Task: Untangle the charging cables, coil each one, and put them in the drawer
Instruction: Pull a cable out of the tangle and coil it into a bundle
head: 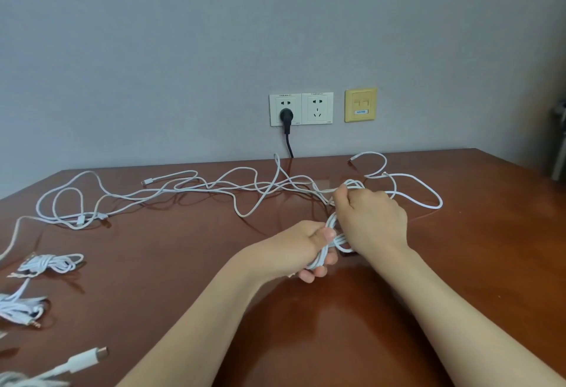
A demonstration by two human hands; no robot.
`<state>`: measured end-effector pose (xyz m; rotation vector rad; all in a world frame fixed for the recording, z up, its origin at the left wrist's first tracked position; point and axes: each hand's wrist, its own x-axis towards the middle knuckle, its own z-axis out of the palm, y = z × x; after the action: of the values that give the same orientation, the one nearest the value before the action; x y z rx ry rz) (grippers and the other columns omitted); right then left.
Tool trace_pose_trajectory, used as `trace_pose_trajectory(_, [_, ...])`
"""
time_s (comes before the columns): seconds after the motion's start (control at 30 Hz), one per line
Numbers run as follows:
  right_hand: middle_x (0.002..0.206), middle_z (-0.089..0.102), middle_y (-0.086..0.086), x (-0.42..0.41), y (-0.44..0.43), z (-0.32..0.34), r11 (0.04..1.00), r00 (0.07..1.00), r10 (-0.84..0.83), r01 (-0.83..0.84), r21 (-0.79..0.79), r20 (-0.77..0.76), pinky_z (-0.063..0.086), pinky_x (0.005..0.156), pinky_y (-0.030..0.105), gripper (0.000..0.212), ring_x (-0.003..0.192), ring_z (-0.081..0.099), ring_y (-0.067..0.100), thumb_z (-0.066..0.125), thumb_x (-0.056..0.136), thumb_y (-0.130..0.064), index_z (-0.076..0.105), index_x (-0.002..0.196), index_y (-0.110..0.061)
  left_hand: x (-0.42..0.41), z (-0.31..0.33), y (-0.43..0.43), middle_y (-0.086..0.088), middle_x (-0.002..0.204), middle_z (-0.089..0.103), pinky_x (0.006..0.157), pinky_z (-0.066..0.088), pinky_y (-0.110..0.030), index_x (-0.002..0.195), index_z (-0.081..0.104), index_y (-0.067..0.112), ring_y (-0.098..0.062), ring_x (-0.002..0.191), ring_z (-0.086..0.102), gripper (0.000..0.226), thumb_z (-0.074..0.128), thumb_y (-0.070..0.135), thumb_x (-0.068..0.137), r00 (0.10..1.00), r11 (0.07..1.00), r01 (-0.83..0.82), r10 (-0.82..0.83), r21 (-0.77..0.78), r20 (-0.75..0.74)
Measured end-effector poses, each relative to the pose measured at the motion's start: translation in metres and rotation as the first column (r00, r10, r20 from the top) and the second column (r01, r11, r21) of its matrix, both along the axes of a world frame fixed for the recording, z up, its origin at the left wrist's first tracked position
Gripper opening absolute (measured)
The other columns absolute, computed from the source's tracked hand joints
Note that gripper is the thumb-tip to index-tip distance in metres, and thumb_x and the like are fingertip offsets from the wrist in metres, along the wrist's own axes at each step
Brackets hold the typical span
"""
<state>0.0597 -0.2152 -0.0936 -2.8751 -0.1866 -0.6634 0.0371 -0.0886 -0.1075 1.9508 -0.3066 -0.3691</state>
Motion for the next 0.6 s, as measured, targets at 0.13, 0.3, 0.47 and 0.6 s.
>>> trace_pose_trajectory(0.13, [0.116, 0.058, 0.011, 0.005, -0.003, -0.003, 0.998, 1.0, 0.012, -0.012, -0.057, -0.003, 0.027, 0.067, 0.03, 0.037, 0.103, 0.054, 0.033, 0.024, 0.099, -0.022, 0.047, 0.127, -0.017, -0.009, 0.002, -0.008, -0.016, 0.078, 0.045, 0.064, 0.038, -0.037, 0.112, 0.047, 0.001, -0.024, 0.056, 0.037, 0.042, 0.025, 0.035, 0.102, 0.973, 0.968, -0.068, 0.01, 0.243, 0.23])
trace_pose_trajectory(0.3, [0.109, 0.06, 0.01, 0.009, -0.004, -0.003, 1.0, 1.0, 0.003, -0.002, 0.021, -0.03, 0.025, 0.064, 0.03, 0.038, 0.097, 0.054, 0.031, 0.025, 0.098, -0.025, 0.057, 0.114, -0.014, -0.01, 0.001, -0.008, 0.006, 0.074, 0.046, 0.064, 0.036, -0.025, 0.127, 0.042, 0.016, -0.006, 0.061, 0.042, 0.04, 0.034, 0.042, 0.099, 0.948, 0.92, -0.042, -0.086, 0.389, 0.305])
trace_pose_trajectory(0.47, [0.069, 0.054, 0.005, 0.006, -0.012, 0.01, 0.949, 0.988, 0.154, -0.148, 0.279, 0.002, 0.032, 0.065, 0.031, 0.048, 0.083, 0.053, 0.032, 0.033, 0.096, -0.041, 0.044, 0.055, -0.018, -0.002, -0.007, -0.003, 0.006, 0.064, 0.039, 0.051, 0.032, -0.022, 0.095, 0.048, 0.015, -0.005, 0.048, 0.035, 0.026, 0.035, 0.037, 0.1, 0.96, 0.975, -0.076, 0.015, 0.207, 0.281])
trace_pose_trajectory(0.6, [0.041, 0.041, -0.007, 0.002, -0.026, 0.021, 0.831, 0.938, 0.346, -0.304, 0.465, -0.005, 0.028, 0.053, 0.027, 0.042, 0.05, 0.043, 0.009, 0.053, 0.088, -0.036, 0.051, 0.051, -0.016, 0.0, -0.008, 0.002, 0.007, 0.056, 0.034, 0.04, 0.025, -0.016, 0.092, 0.049, 0.016, -0.003, 0.038, 0.027, 0.025, 0.038, 0.037, 0.099, 0.978, 0.992, -0.097, 0.081, 0.076, 0.193])
